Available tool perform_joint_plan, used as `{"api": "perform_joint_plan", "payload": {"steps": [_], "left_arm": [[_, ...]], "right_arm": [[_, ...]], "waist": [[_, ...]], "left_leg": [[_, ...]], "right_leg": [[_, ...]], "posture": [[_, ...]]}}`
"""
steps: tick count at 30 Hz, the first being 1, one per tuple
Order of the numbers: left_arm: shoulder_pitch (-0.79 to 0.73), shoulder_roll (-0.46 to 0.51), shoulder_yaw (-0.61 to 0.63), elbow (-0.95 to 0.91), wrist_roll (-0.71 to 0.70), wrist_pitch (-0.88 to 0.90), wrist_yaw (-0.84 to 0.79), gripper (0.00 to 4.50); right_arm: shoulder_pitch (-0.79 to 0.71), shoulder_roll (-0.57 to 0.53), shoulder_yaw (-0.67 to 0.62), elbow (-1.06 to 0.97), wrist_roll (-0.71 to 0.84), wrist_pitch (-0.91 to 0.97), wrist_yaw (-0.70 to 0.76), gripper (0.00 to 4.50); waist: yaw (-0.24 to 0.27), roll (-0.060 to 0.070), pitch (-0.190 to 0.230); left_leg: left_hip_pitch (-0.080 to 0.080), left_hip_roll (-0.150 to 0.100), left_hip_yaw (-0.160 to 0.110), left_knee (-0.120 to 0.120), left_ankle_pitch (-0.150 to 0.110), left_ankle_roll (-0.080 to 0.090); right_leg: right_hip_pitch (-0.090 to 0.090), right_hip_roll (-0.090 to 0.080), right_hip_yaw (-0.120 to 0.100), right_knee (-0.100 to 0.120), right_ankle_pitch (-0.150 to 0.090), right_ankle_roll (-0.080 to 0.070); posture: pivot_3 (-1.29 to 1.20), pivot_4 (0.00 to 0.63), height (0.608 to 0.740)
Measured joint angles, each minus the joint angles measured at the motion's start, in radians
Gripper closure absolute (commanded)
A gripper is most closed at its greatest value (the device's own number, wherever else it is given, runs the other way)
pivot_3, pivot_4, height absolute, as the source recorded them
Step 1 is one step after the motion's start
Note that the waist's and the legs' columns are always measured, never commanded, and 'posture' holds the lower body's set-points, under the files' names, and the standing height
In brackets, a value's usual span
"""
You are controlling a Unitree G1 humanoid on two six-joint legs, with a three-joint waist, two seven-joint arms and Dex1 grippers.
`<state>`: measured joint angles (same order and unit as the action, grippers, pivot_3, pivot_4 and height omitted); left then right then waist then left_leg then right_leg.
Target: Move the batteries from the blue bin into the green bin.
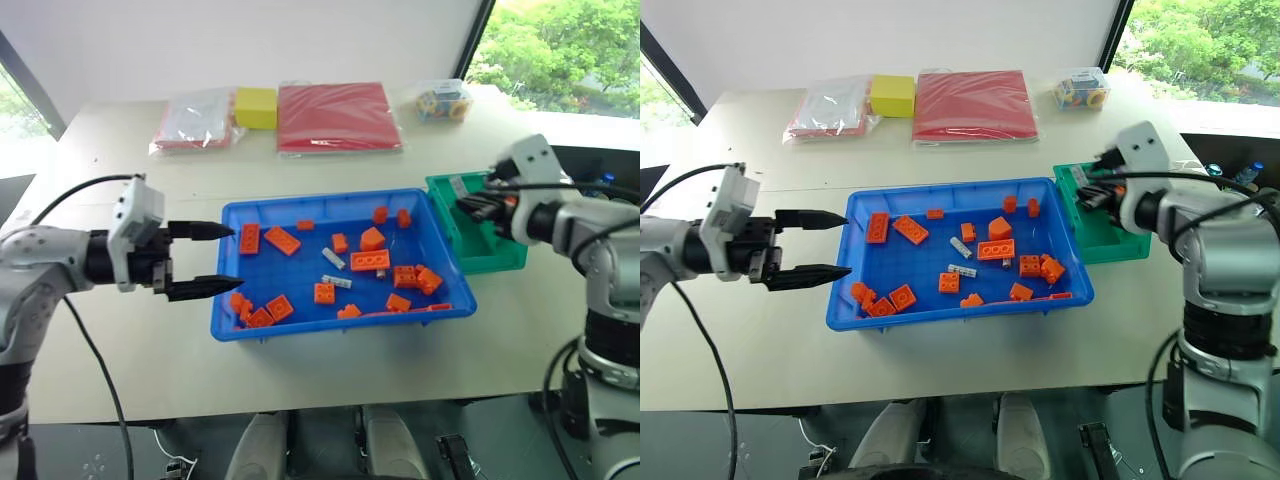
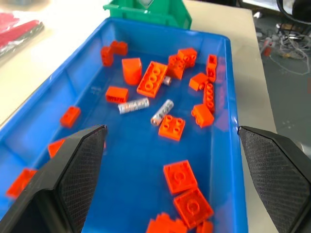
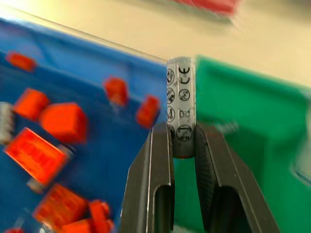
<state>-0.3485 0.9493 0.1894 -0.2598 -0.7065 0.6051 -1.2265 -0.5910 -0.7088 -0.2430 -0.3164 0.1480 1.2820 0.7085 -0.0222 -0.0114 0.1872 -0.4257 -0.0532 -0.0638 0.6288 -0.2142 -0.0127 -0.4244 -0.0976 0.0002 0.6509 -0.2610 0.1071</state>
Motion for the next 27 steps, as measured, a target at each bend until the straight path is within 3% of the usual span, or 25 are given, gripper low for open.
{"api": "perform_joint_plan", "payload": {"steps": [6, 16, 21, 27], "left_arm": [[-0.088, -0.034, -0.047, 0.052, 0.020, -0.007, -0.002, 0.00], [-0.091, -0.047, -0.058, 0.060, 0.026, -0.006, -0.007, 0.00], [-0.089, -0.048, -0.057, 0.041, 0.025, -0.003, 0.009, 0.00], [-0.066, -0.043, -0.049, 0.025, 0.019, 0.005, 0.013, 0.00]], "right_arm": [[0.078, 0.018, -0.018, 0.031, -0.007, -0.102, -0.109, 1.42], [0.020, 0.059, 0.000, -0.024, 0.148, -0.275, -0.054, 1.42], [0.009, 0.186, 0.184, -0.121, 0.252, -0.184, -0.059, 1.42], [0.065, 0.120, 0.394, -0.126, 0.234, -0.299, 0.021, 1.42]], "waist": [[0.005, 0.000, 0.000], [0.001, 0.000, 0.000], [0.005, 0.000, 0.000], [0.010, -0.001, 0.000]], "left_leg": [[0.000, 0.000, 0.001, 0.002, 0.000, 0.001], [0.000, 0.001, 0.001, 0.002, 0.000, 0.001], [0.000, 0.001, 0.001, 0.002, 0.000, 0.001], [0.000, 0.000, 0.000, 0.004, -0.001, 0.001]], "right_leg": [[0.000, 0.000, 0.000, 0.001, 0.000, 0.000], [0.000, 0.000, 0.001, 0.001, 0.000, 0.000], [0.000, 0.001, 0.001, 0.001, 0.000, 0.000], [0.003, 0.000, 0.001, -0.001, 0.000, 0.000]], "posture": [[0.00, 0.150, 0.736], [0.00, 0.150, 0.736], [0.00, 0.150, 0.736], [0.00, 0.150, 0.736]]}}
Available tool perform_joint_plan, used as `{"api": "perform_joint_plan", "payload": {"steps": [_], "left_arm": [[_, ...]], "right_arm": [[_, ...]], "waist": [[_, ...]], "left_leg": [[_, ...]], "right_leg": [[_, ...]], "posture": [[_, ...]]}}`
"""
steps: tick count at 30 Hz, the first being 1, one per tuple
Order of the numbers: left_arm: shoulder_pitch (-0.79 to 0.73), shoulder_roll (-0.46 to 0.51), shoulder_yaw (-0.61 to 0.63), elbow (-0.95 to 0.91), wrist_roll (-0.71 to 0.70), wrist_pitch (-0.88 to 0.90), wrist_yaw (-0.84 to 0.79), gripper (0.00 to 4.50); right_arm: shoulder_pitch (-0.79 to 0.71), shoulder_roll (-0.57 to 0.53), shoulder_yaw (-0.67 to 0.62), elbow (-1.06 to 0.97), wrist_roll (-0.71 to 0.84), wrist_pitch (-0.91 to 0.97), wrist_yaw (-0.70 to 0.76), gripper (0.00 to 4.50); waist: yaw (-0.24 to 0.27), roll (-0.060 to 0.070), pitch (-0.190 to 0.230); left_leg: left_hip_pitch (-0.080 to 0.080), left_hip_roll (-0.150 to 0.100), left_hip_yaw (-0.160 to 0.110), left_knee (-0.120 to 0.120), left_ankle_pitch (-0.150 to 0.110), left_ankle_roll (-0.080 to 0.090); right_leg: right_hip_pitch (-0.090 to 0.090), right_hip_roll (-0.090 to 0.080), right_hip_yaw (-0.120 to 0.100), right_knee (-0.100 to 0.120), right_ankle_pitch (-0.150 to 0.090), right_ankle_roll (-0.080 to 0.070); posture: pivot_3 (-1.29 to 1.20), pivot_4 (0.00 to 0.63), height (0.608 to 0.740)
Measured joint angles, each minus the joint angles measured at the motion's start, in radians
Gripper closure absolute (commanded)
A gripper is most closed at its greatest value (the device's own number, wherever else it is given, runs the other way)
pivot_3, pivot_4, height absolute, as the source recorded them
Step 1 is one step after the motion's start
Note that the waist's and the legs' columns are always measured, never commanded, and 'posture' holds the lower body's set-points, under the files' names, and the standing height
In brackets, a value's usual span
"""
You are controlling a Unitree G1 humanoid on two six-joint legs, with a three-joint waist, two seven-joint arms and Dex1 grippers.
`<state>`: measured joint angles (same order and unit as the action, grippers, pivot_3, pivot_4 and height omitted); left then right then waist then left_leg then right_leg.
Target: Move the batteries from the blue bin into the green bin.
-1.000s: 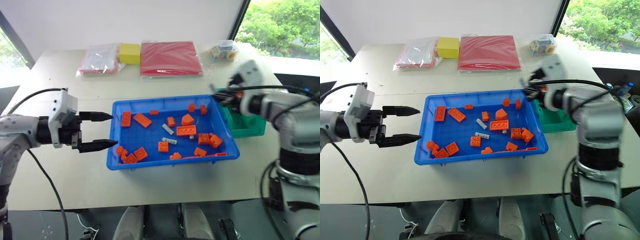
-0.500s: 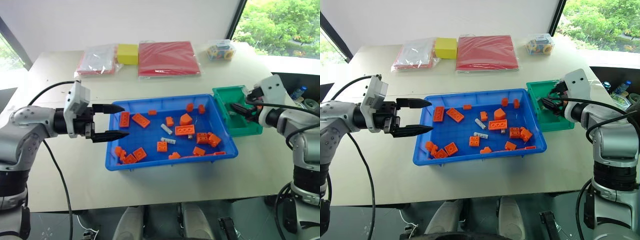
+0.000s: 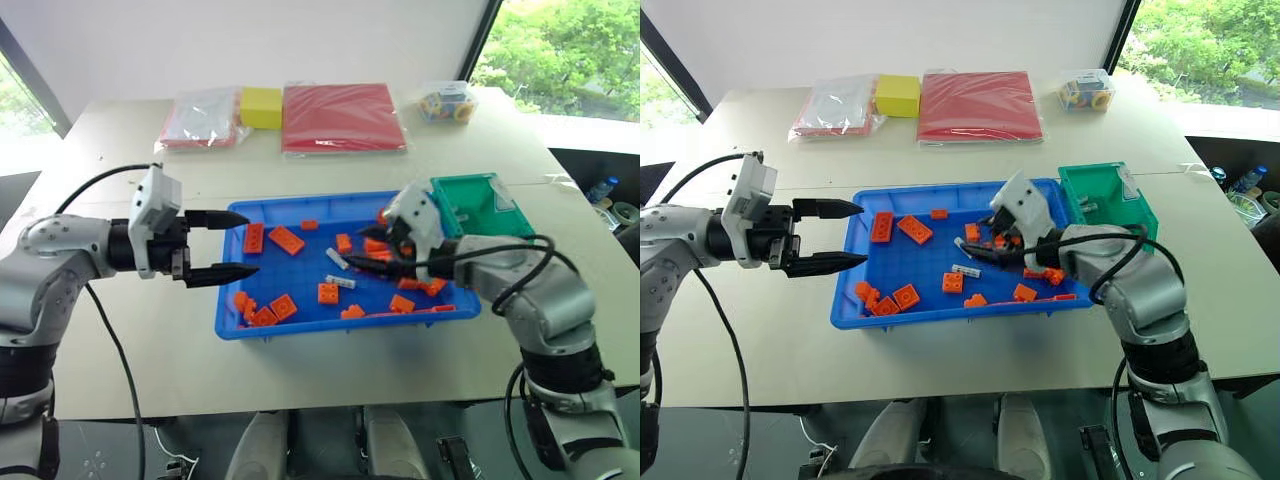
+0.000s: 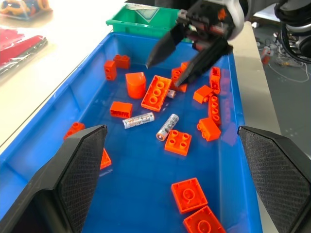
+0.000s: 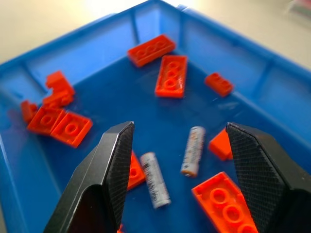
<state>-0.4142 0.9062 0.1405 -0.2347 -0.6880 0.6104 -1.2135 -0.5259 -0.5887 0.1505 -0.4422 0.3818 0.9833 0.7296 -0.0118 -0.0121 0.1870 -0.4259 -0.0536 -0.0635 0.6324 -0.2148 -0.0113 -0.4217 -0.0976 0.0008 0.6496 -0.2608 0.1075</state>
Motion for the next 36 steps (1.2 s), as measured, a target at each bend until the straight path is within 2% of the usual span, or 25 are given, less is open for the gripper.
{"api": "perform_joint_plan", "payload": {"steps": [5, 14, 17, 21, 24, 27, 31, 33, 36], "left_arm": [[0.011, 0.009, 0.011, -0.027, -0.006, 0.017, 0.013, 0.00], [0.029, 0.019, 0.042, -0.051, -0.022, 0.038, 0.036, 0.00], [0.030, 0.019, 0.044, -0.061, -0.024, 0.039, 0.040, 0.00], [0.036, 0.019, 0.047, -0.064, -0.029, 0.040, 0.044, 0.00], [0.036, 0.019, 0.051, -0.063, -0.030, 0.039, 0.045, 0.00], [0.036, 0.019, 0.052, -0.061, -0.030, 0.038, 0.044, 0.00], [0.047, 0.019, 0.053, -0.061, -0.029, 0.031, 0.042, 0.00], [0.052, 0.019, 0.052, -0.058, -0.027, 0.029, 0.040, 0.00], [0.052, 0.017, 0.051, -0.047, -0.020, 0.020, 0.040, 0.00]], "right_arm": [[0.013, -0.081, 0.156, 0.142, -0.116, -0.220, 0.099, 1.42], [0.003, -0.074, 0.234, 0.290, -0.218, -0.399, 0.190, 1.42], [-0.002, -0.055, 0.248, 0.321, -0.243, -0.426, 0.201, 2.32], [-0.004, -0.036, 0.249, 0.327, -0.255, -0.433, 0.209, 4.38], [-0.004, -0.035, 0.236, 0.322, -0.249, -0.415, 0.209, 4.47], [-0.001, -0.027, 0.158, 0.268, -0.192, -0.332, 0.195, 4.47], [-0.049, -0.027, -0.080, 0.200, -0.089, -0.174, 0.105, 4.47], [-0.085, -0.076, -0.196, 0.206, -0.085, -0.133, 0.040, 4.47], [-0.090, -0.162, -0.299, 0.260, -0.122, -0.124, -0.041, 4.47]], "waist": [[-0.007, 0.000, 0.000], [-0.004, 0.000, 0.000], [-0.004, 0.000, 0.000], [-0.004, 0.000, 0.000], [-0.003, 0.000, 0.000], [-0.002, 0.000, 0.000], [0.000, 0.000, 0.000], [0.004, 0.000, 0.000], [0.006, -0.001, 0.000]], "left_leg": [[0.001, 0.001, 0.000, -0.001, 0.000, 0.000], [0.001, 0.001, 0.000, 0.000, 0.000, 0.000], [0.001, 0.001, 0.000, 0.000, 0.000, 0.000], [0.001, 0.001, 0.000, 0.000, 0.000, 0.000], [0.001, 0.001, 0.000, -0.001, 0.000, 0.000], [0.000, 0.001, 0.000, 0.000, 0.000, 0.000], [0.000, 0.001, 0.000, 0.000, 0.000, 0.000], [0.000, 0.000, 0.000, -0.001, 0.000, 0.000], [0.000, 0.000, 0.000, -0.001, 0.000, 0.000]], "right_leg": [[0.000, 0.001, 0.000, 0.000, 0.000, 0.000], [-0.001, 0.001, 0.000, 0.001, 0.000, 0.000], [-0.001, 0.001, 0.000, 0.001, 0.000, 0.000], [-0.001, 0.001, 0.000, 0.001, 0.000, 0.000], [-0.001, 0.001, 0.000, 0.001, 0.000, 0.000], [-0.001, 0.000, 0.000, 0.001, 0.000, 0.000], [-0.001, 0.000, 0.000, 0.000, 0.000, 0.000], [-0.001, 0.000, 0.000, 0.000, 0.000, 0.000], [0.000, 0.000, 0.000, 0.000, 0.000, 0.000]], "posture": [[0.00, 0.150, 0.736], [0.00, 0.150, 0.736], [0.00, 0.150, 0.736], [0.00, 0.150, 0.736], [0.00, 0.150, 0.736], [0.00, 0.150, 0.736], [0.00, 0.150, 0.736], [0.00, 0.150, 0.736], [0.00, 0.150, 0.736]]}}
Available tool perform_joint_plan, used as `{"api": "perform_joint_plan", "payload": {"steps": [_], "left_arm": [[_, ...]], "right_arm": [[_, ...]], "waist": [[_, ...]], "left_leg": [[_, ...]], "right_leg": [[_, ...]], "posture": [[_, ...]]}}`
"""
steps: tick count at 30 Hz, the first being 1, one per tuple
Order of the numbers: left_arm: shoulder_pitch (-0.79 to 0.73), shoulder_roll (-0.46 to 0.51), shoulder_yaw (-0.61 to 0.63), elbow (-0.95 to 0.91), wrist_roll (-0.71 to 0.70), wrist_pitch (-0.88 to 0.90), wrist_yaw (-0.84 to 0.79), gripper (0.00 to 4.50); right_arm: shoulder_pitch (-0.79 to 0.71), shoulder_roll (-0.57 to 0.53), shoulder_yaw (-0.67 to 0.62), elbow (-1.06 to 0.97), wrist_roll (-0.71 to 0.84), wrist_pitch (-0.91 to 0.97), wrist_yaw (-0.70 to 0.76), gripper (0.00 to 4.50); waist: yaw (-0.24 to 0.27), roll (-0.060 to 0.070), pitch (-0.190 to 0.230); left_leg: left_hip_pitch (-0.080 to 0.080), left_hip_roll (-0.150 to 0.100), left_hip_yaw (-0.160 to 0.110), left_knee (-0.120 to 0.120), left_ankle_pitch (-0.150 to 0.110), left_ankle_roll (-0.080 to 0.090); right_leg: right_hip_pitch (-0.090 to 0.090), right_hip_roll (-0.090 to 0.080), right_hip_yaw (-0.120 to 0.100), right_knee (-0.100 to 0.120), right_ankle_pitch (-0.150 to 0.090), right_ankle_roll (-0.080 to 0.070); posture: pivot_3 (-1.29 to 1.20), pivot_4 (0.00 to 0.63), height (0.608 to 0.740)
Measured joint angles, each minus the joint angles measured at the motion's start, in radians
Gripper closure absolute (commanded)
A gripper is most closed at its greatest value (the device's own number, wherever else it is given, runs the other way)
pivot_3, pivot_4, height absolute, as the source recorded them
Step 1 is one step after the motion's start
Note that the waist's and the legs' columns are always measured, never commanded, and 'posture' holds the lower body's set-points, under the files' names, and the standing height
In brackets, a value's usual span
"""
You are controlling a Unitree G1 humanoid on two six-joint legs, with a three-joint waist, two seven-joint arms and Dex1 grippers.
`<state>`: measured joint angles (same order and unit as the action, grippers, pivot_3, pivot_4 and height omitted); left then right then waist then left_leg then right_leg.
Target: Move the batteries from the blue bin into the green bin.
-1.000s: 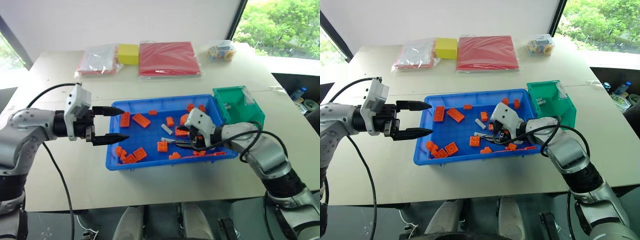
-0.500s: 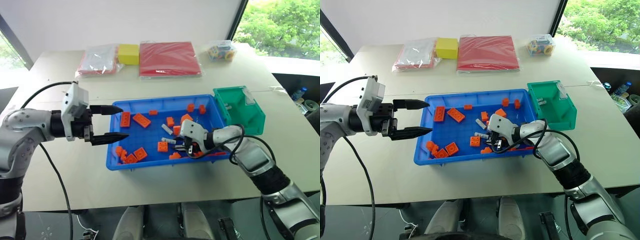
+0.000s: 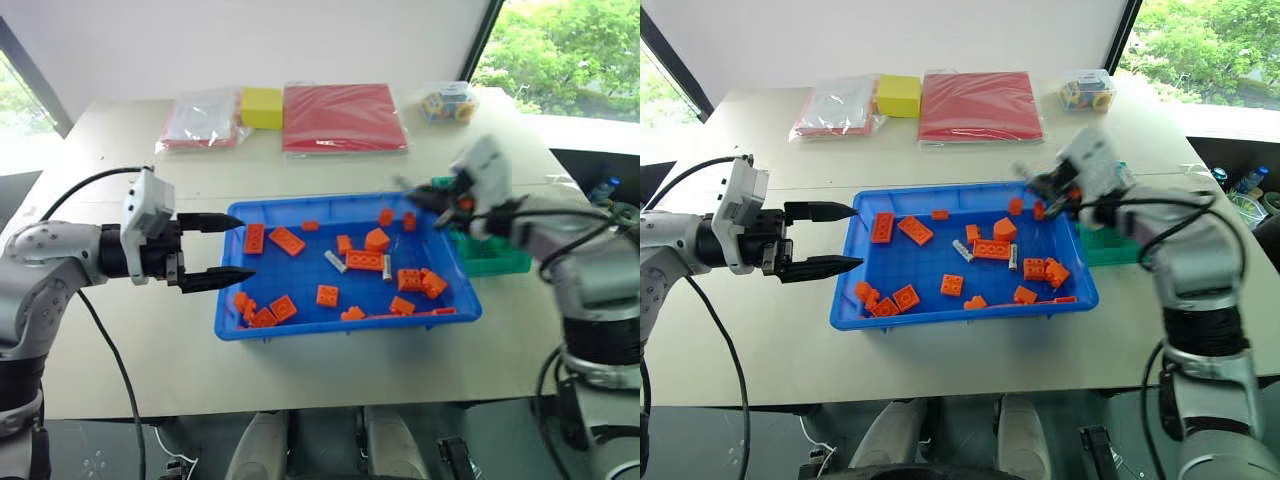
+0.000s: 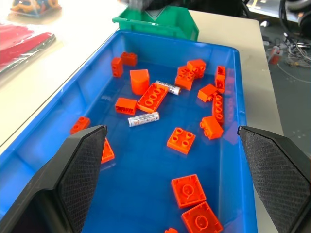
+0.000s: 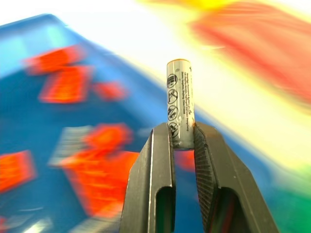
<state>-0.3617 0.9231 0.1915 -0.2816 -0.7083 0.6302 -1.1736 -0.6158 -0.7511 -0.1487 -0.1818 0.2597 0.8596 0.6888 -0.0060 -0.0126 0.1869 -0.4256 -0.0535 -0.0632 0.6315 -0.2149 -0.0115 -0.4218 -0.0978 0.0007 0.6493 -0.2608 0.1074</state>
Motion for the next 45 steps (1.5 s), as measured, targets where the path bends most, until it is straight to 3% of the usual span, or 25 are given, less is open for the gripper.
{"api": "perform_joint_plan", "payload": {"steps": [3, 9, 16, 21, 27, 33, 36, 40, 45], "left_arm": [[-0.010, -0.009, -0.007, 0.010, 0.003, -0.011, 0.000, 0.00], [-0.059, -0.021, -0.024, 0.043, 0.019, -0.030, -0.011, 0.00], [-0.068, -0.026, -0.036, 0.060, 0.031, -0.034, -0.024, 0.00], [-0.062, -0.029, -0.040, 0.060, 0.032, -0.034, -0.022, 0.00], [-0.035, -0.028, -0.038, 0.044, 0.031, -0.034, -0.019, 0.00], [-0.032, -0.028, -0.026, 0.040, 0.031, -0.033, -0.011, 0.00], [-0.031, -0.028, -0.019, 0.038, 0.030, -0.033, -0.004, 0.00], [-0.028, -0.027, -0.017, 0.034, 0.029, -0.033, -0.002, 0.00], [-0.025, -0.024, -0.017, 0.031, 0.027, -0.031, -0.004, 0.00]], "right_arm": [[0.031, -0.035, -0.037, 0.051, -0.027, 0.001, -0.047, 4.47], [0.095, -0.024, 0.025, 0.059, -0.064, -0.008, -0.091, 1.44], [0.005, 0.131, 0.055, -0.044, 0.034, -0.001, -0.084, 1.44], [0.040, 0.216, 0.233, -0.158, 0.095, 0.088, -0.066, 1.44], [0.055, 0.316, 0.393, -0.101, 0.066, 0.127, -0.114, 1.44], [0.018, 0.360, 0.452, 0.024, 0.020, 0.096, -0.123, 1.44], [-0.002, 0.390, 0.484, 0.092, -0.007, 0.060, -0.118, 2.26], [-0.003, 0.398, 0.497, 0.121, -0.027, 0.034, -0.112, 4.35], [-0.014, 0.398, 0.405, 0.022, 0.024, 0.127, -0.125, 4.39]], "waist": [[-0.007, 0.000, 0.000], [-0.015, 0.001, 0.000], [-0.014, 0.001, 0.000], [-0.007, 0.000, 0.000], [-0.010, 0.000, 0.000], [-0.011, 0.000, 0.000], [-0.012, 0.000, 0.000], [-0.011, 0.000, 0.000], [-0.011, 0.000, 0.000]], "left_leg": [[0.000, 0.000, 0.000, 0.000, 0.000, 0.000], [0.000, 0.001, 0.002, -0.001, 0.000, 0.000], [0.000, 0.001, 0.001, -0.001, 0.000, 0.000], [0.000, 0.001, 0.000, 0.001, 0.000, 0.000], [0.000, 0.001, 0.000, 0.000, 0.000, 0.000], [0.000, 0.000, 0.000, 0.000, 0.000, 0.000], [0.001, 0.000, 0.000, 0.000, 0.000, 0.000], [0.001, 0.000, 0.000, 0.000, 0.000, 0.000], [0.000, 0.000, 0.000, 0.000, 0.000, 0.000]], "right_leg": [[0.000, 0.000, 0.000, 0.000, 0.000, 0.000], [-0.001, 0.001, 0.000, 0.001, 0.000, 0.000], [-0.001, 0.001, 0.000, 0.001, 0.000, 0.000], [0.000, 0.001, 0.000, 0.001, 0.000, 0.000], [-0.001, 0.001, 0.000, 0.002, 0.000, 0.000], [-0.001, 0.001, 0.000, 0.002, 0.000, 0.000], [-0.001, 0.001, 0.000, 0.002, 0.000, 0.000], [-0.001, 0.001, 0.000, 0.002, 0.000, 0.000], [-0.002, 0.001, 0.000, 0.003, 0.000, 0.000]], "posture": [[0.00, 0.150, 0.736], [0.00, 0.150, 0.736], [0.00, 0.150, 0.736], [0.00, 0.150, 0.736], [0.00, 0.150, 0.736], [0.00, 0.150, 0.736], [0.00, 0.150, 0.736], [0.00, 0.150, 0.736], [0.00, 0.150, 0.736]]}}
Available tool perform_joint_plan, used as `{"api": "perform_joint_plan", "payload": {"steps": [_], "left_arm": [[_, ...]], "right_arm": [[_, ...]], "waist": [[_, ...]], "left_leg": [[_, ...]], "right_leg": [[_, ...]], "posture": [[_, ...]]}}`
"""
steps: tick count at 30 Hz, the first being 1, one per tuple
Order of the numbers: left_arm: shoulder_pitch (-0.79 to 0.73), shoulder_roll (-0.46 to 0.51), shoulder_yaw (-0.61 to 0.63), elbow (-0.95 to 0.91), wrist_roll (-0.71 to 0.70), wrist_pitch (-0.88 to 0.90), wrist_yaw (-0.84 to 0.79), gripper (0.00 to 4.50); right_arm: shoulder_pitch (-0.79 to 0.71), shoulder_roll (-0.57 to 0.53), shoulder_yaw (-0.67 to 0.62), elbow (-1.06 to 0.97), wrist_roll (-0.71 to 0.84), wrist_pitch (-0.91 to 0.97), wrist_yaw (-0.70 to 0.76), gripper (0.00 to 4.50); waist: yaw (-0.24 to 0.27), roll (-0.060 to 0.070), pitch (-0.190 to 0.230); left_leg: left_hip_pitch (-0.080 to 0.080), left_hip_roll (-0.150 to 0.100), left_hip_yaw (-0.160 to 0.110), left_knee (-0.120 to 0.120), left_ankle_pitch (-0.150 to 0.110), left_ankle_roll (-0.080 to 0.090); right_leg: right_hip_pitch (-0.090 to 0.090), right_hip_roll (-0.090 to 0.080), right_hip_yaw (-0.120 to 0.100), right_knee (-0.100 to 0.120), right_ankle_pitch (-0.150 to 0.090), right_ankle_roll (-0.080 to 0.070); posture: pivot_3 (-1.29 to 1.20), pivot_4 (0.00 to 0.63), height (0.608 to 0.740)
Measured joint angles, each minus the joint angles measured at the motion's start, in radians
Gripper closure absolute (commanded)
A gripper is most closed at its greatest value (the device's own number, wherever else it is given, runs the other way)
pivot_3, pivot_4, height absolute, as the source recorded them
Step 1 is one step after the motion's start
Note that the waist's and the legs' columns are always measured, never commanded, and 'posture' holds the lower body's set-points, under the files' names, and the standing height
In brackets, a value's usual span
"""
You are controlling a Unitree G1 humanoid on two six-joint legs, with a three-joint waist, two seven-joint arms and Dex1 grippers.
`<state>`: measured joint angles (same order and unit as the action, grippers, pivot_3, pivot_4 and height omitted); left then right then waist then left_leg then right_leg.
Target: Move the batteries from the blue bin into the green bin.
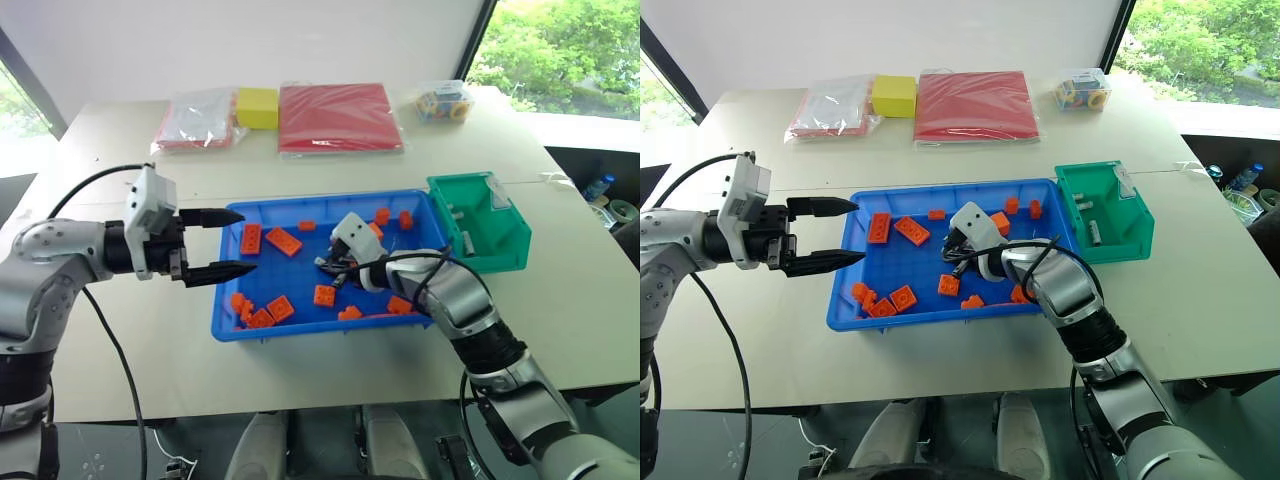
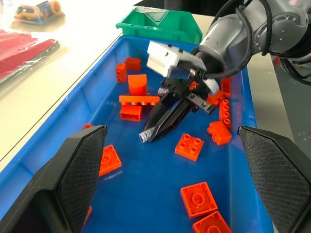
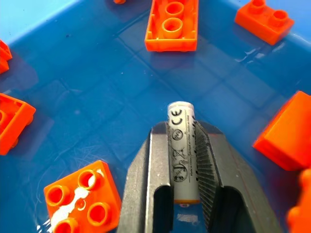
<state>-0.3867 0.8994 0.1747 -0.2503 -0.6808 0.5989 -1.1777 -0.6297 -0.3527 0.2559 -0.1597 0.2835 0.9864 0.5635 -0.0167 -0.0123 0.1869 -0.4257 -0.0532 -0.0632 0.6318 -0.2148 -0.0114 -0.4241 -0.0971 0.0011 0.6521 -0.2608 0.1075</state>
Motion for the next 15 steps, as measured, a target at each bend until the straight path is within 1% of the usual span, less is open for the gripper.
{"api": "perform_joint_plan", "payload": {"steps": [1, 3, 5, 6, 7, 9, 10, 12, 14, 15], "left_arm": [[0.000, 0.000, 0.000, 0.000, 0.000, 0.000, 0.000, 0.00], [-0.002, 0.000, 0.000, -0.002, 0.000, 0.000, 0.000, 0.00], [-0.001, 0.000, 0.000, -0.002, 0.000, 0.000, 0.000, 0.00], [-0.002, -0.001, -0.001, -0.003, 0.000, -0.001, 0.000, 0.00], [0.000, -0.001, -0.001, -0.001, 0.001, -0.002, -0.001, 0.00], [-0.001, -0.008, -0.002, 0.000, 0.001, -0.004, -0.001, 0.00], [-0.001, -0.010, -0.003, 0.000, 0.001, -0.004, -0.002, 0.00], [-0.016, -0.028, -0.007, 0.000, -0.003, -0.002, -0.002, 0.00], [-0.037, -0.045, -0.018, 0.000, -0.009, 0.003, -0.001, 0.00], [-0.055, -0.057, -0.030, 0.000, -0.012, 0.006, -0.001, 0.00]], "right_arm": [[-0.027, -0.003, -0.054, -0.041, 0.025, 0.036, -0.007, 4.39], [-0.119, -0.030, -0.212, -0.117, 0.090, 0.134, -0.029, 4.39], [-0.199, -0.108, -0.354, -0.145, 0.113, 0.185, -0.050, 4.39], [-0.210, -0.184, -0.400, -0.147, 0.112, 0.191, -0.052, 4.39], [-0.196, -0.263, -0.436, -0.143, 0.100, 0.187, -0.049, 4.39], [-0.132, -0.366, -0.469, -0.117, 0.078, 0.174, -0.041, 4.39], [-0.090, -0.390, -0.477, -0.096, 0.072, 0.174, -0.037, 4.39], [-0.021, -0.399, -0.468, -0.081, 0.072, 0.163, -0.027, 4.39], [0.029, -0.401, -0.445, -0.073, 0.067, 0.145, -0.026, 3.36], [0.052, -0.406, -0.426, -0.069, 0.050, 0.117, -0.030, 3.01]], "waist": [[0.000, 0.000, 0.000], [0.002, 0.000, 0.000], [0.010, -0.001, 0.000], [0.016, -0.001, -0.001], [0.022, -0.002, -0.001], [0.025, -0.002, -0.001], [0.024, -0.002, -0.001], [0.010, -0.002, -0.001], [-0.004, -0.002, -0.001], [-0.005, -0.001, -0.001]], "left_leg": [[0.000, 0.000, 0.000, 0.000, 0.000, 0.000], [0.000, 0.000, 0.000, 0.000, 0.000, 0.000], [0.000, 0.000, -0.001, 0.000, 0.000, 0.000], [0.000, 0.000, -0.002, -0.001, 0.000, 0.000], [0.000, -0.001, -0.001, -0.001, -0.001, 0.000], [0.000, -0.001, 0.000, -0.001, -0.001, 0.001], [0.000, 0.000, 0.001, -0.001, -0.001, 0.001], [0.001, 0.000, 0.002, -0.001, -0.001, 0.001], [0.001, 0.001, 0.002, -0.001, -0.001, 0.001], [0.001, 0.001, 0.002, -0.001, -0.001, 0.001]], "right_leg": [[0.000, 0.000, 0.000, 0.000, 0.000, 0.000], [0.000, 0.000, 0.000, 0.000, 0.000, 0.000], [0.001, 0.000, -0.001, -0.001, 0.000, 0.000], [0.002, 0.000, -0.001, -0.003, 0.000, 0.000], [0.002, 0.000, -0.001, -0.004, 0.000, 0.000], [0.003, -0.001, -0.001, -0.005, 0.000, 0.000], [0.003, -0.001, -0.001, -0.004, 0.000, 0.000], [0.003, -0.001, 0.000, -0.003, 0.000, 0.000], [0.002, 0.000, 0.000, -0.002, 0.000, 0.000], [0.002, 0.000, 0.000, -0.001, 0.000, 0.000]], "posture": [[0.00, 0.150, 0.736], [0.00, 0.150, 0.736], [0.00, 0.150, 0.736], [0.00, 0.150, 0.736], [0.00, 0.150, 0.736], [0.00, 0.150, 0.736], [0.00, 0.150, 0.736], [0.00, 0.150, 0.736], [0.00, 0.150, 0.736], [0.00, 0.150, 0.736]]}}
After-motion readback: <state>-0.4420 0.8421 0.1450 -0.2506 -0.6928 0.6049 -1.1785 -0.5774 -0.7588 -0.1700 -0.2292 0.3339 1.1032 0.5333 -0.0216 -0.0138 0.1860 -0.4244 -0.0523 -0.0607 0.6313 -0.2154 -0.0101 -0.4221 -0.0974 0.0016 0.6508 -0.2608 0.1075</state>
